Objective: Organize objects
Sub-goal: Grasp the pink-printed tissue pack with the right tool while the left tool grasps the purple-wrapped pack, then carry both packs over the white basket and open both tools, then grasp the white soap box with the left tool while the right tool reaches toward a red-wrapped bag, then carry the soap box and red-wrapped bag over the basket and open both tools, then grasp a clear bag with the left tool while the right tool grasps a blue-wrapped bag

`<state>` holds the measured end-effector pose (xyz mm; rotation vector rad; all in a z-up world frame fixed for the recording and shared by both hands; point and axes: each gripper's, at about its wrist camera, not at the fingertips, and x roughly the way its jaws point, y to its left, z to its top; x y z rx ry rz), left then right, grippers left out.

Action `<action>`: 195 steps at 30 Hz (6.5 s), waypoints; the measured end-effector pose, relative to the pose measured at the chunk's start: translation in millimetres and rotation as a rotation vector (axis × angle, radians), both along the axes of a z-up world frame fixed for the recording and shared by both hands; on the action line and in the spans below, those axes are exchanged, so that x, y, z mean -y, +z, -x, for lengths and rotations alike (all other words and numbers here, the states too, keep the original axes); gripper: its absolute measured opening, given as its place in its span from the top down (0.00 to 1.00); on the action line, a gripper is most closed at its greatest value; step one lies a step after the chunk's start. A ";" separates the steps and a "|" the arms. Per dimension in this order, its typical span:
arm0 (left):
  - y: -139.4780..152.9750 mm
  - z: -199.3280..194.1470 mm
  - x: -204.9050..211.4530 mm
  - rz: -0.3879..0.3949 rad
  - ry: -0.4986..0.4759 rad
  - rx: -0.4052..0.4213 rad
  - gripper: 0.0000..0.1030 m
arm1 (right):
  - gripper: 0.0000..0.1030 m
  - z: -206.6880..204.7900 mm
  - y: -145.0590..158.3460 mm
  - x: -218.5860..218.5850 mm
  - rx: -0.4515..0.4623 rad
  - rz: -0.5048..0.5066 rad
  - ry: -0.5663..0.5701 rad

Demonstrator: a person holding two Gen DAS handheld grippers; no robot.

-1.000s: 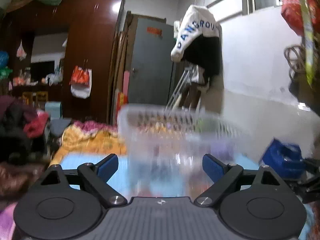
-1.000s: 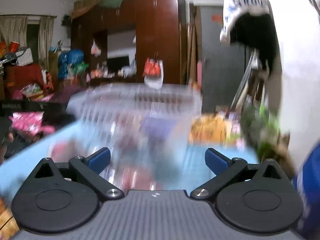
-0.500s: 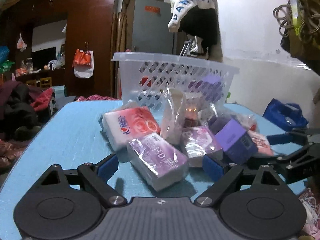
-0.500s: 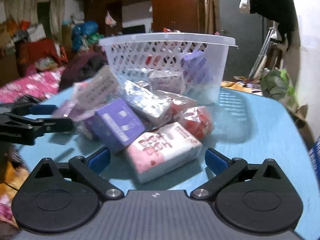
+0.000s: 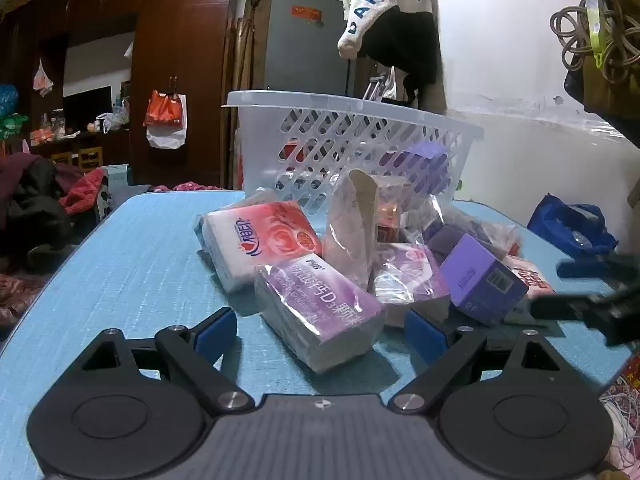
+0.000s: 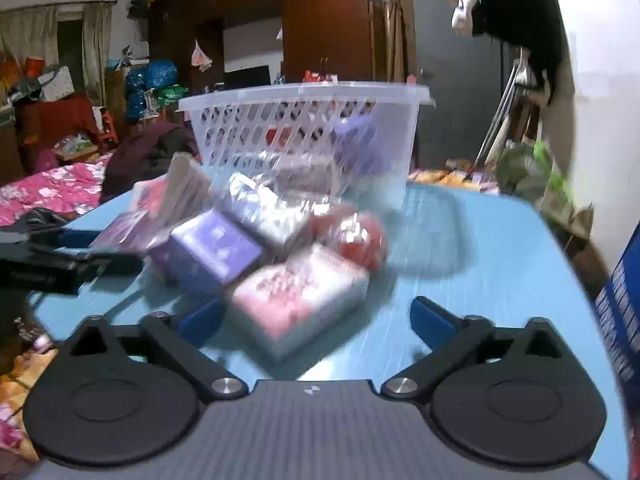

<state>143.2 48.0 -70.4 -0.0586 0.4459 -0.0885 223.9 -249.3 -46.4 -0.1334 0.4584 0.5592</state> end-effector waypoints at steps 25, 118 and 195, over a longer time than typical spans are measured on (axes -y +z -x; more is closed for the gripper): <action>-0.2 27.5 -10.4 0.018 0.024 0.111 0.45 | 0.14 17.5 -5.3 30.6 -0.043 -0.122 -0.039; 20.5 -57.1 -33.4 0.077 -0.169 0.018 0.65 | 0.47 -62.3 4.7 38.6 -0.057 -0.247 0.010; 21.8 -56.1 9.6 0.020 -0.158 0.017 0.45 | 0.54 -45.7 29.2 -25.6 -0.024 -0.166 0.108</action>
